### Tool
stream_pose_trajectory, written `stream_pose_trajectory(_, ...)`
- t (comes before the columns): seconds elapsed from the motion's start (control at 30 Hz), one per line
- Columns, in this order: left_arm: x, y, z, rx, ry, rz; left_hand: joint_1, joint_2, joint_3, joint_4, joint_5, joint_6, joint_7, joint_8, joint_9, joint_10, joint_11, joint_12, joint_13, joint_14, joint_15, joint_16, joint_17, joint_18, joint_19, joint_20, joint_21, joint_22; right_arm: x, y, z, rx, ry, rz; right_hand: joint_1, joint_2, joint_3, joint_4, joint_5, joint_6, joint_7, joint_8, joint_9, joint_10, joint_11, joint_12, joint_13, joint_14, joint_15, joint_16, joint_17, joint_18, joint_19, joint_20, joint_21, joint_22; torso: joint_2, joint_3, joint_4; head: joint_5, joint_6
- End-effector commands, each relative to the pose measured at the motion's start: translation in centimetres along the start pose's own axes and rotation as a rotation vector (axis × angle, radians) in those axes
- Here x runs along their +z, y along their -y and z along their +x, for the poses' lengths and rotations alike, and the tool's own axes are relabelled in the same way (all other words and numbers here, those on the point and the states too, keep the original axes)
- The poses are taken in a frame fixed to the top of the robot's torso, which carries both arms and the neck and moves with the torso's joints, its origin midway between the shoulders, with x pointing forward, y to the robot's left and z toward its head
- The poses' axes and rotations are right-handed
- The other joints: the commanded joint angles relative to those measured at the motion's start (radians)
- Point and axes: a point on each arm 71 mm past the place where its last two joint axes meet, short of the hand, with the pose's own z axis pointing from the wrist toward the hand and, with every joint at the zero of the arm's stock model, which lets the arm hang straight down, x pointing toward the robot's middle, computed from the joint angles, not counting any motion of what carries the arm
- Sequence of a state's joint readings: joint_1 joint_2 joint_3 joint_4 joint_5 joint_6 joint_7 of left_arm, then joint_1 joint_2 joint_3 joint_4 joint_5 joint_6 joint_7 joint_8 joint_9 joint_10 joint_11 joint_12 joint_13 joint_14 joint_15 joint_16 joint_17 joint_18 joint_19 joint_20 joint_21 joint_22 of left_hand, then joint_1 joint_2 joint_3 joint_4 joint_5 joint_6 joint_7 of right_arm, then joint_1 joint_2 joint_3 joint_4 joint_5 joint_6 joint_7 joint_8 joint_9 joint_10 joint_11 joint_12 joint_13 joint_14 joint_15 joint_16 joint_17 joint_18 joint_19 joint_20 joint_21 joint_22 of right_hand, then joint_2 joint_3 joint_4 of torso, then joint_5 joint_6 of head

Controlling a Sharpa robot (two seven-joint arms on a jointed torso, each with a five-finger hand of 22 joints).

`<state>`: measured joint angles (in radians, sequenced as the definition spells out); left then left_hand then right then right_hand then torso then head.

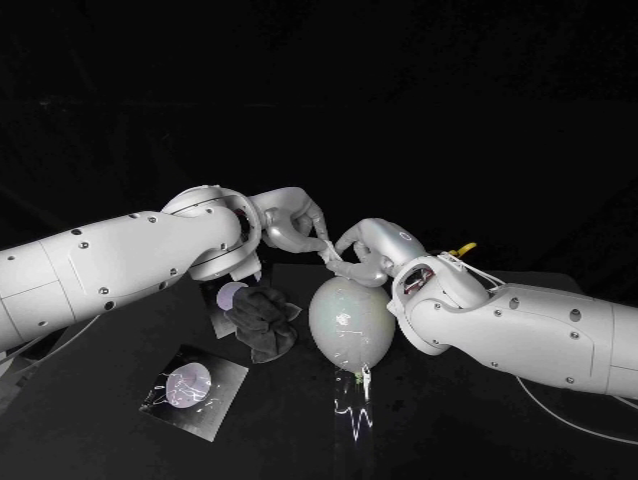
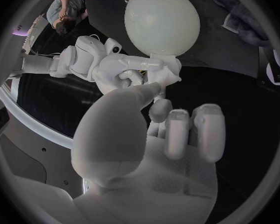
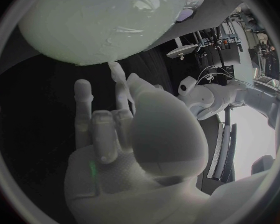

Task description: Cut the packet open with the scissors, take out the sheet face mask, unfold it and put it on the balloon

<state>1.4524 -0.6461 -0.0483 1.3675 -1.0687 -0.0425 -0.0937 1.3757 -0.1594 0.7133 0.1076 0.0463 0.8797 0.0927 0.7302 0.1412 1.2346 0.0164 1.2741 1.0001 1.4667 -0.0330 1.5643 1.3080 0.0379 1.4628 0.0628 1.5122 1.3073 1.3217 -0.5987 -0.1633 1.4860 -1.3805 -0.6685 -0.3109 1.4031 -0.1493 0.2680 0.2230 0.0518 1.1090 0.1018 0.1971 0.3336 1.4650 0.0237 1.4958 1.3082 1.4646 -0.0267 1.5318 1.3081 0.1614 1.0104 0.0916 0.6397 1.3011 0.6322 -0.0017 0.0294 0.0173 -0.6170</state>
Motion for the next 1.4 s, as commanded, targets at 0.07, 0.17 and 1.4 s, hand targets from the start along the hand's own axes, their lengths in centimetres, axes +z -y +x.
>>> stream_pose_trajectory(0.07, 0.0, 0.5, 0.2, 0.006, -0.029, 0.028, 0.004, 0.004, 0.008, -0.001, 0.004, 0.007, -0.003, 0.003, 0.090, 0.008, -0.001, -0.006, 0.001, 0.104, -0.007, 0.007, 0.263, -0.007, 0.019, -0.001, 0.006, 0.140, 0.1, -0.1, -0.1, 0.016, 0.005, -0.021, 0.041, 0.080, 0.063, -0.001, -0.003, -0.004, -0.009, 0.009, 0.002, 0.079, -0.004, 0.011, 0.212, 0.072, -0.002, 0.010, 0.194, 0.010, 0.009, 0.001, 0.016, 0.011, 0.000, -0.0002, 0.0004, -0.001, -0.002)
stream_pose_trajectory(0.17, -0.1, 0.6, 0.3, 0.006, -0.034, 0.032, 0.004, 0.004, 0.008, -0.001, 0.004, 0.007, -0.003, 0.003, 0.090, 0.008, -0.001, -0.006, 0.000, 0.104, -0.007, 0.007, 0.263, -0.007, 0.018, -0.001, 0.005, 0.139, 0.1, -0.1, -0.2, 0.027, 0.010, -0.029, 0.057, 0.108, 0.102, -0.010, -0.003, -0.011, -0.009, 0.012, 0.006, 0.080, -0.005, 0.013, 0.214, 0.074, -0.004, 0.012, 0.197, 0.009, 0.014, -0.001, 0.021, 0.015, 0.000, -0.0001, 0.0008, 0.000, -0.002)
stream_pose_trajectory(1.4, 0.0, -1.9, -0.9, -0.388, 0.101, 0.086, -0.007, -0.066, 0.011, 0.032, 0.008, -0.121, 0.110, -0.101, 0.030, -0.367, 0.135, -0.776, -0.712, -0.711, 0.142, -0.776, -0.638, 0.106, -0.779, 0.119, -0.755, -0.729, 0.9, 1.9, -3.7, 0.476, -0.365, 0.240, 0.028, 0.147, 0.193, -0.043, -0.003, -0.012, -0.009, 0.047, 0.032, 0.080, -0.005, 0.011, 0.212, 0.071, -0.005, 0.009, 0.192, 0.008, 0.011, 0.004, 0.019, 0.031, -0.001, -0.0019, 0.0005, -0.007, 0.022)
